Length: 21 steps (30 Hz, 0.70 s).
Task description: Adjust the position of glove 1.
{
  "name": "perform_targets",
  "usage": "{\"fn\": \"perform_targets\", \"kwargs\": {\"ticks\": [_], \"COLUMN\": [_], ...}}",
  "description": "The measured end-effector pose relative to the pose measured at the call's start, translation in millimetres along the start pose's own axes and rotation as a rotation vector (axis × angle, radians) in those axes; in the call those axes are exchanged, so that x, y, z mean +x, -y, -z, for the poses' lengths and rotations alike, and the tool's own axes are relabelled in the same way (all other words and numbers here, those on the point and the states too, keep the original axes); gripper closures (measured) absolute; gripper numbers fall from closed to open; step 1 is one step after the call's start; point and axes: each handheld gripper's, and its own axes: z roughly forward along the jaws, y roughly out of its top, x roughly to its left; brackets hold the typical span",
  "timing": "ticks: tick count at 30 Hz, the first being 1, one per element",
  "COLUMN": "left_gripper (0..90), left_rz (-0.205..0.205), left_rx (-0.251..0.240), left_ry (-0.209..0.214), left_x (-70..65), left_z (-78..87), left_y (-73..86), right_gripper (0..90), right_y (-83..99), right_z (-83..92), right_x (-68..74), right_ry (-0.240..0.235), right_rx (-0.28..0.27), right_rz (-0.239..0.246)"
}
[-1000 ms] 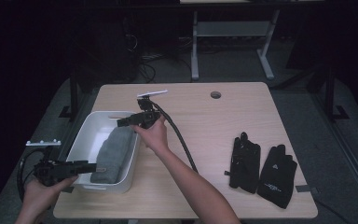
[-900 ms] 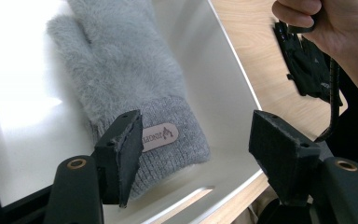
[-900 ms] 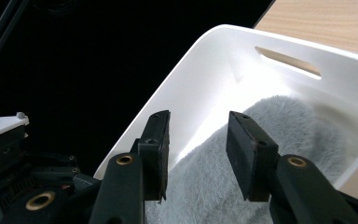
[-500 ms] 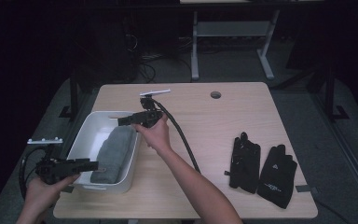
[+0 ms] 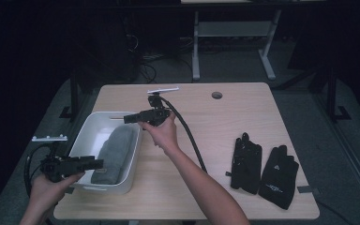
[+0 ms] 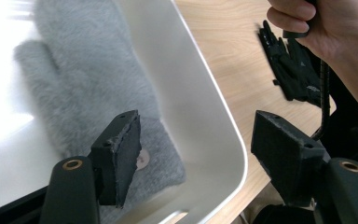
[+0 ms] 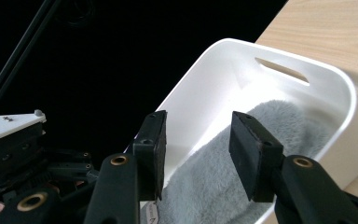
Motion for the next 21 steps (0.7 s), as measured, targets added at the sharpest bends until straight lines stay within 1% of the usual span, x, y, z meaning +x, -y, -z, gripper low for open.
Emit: {"fn": "perform_targets", "kwargs": {"ticks": [1, 2, 4, 16, 21], "left_gripper": [32.2, 32.1, 31.7, 29.7, 29.3], "left_rz": [0.003, -0.007, -0.009, -0.034, -0.044], "left_rx": [-0.003, 0.003, 0.002, 0.017, 0.024], "left_ry": [0.001, 0.002, 0.006, 0.031, 0.040], "left_x": [-1.8, -2.7, -5.9, -20.9, -28.4], "left_z": [-0.9, -1.4, -4.2, -21.4, -27.8], "left_y": [-0.9, -2.1, -4.0, -14.4, -19.5], "right_gripper": [55.8, 55.8, 55.5, 53.6, 53.1], "right_y": [0.0, -0.1, -0.1, 1.6, 1.1], "right_z": [2.0, 4.3, 9.0, 40.3, 52.3], "right_x": [0.1, 0.0, -0.7, -11.3, -13.0], "right_ry": [-0.002, 0.000, 0.001, 0.010, 0.012], "right_rx": [-0.004, -0.004, -0.010, -0.049, -0.060], "right_rz": [0.000, 0.003, 0.001, -0.006, -0.006]}}
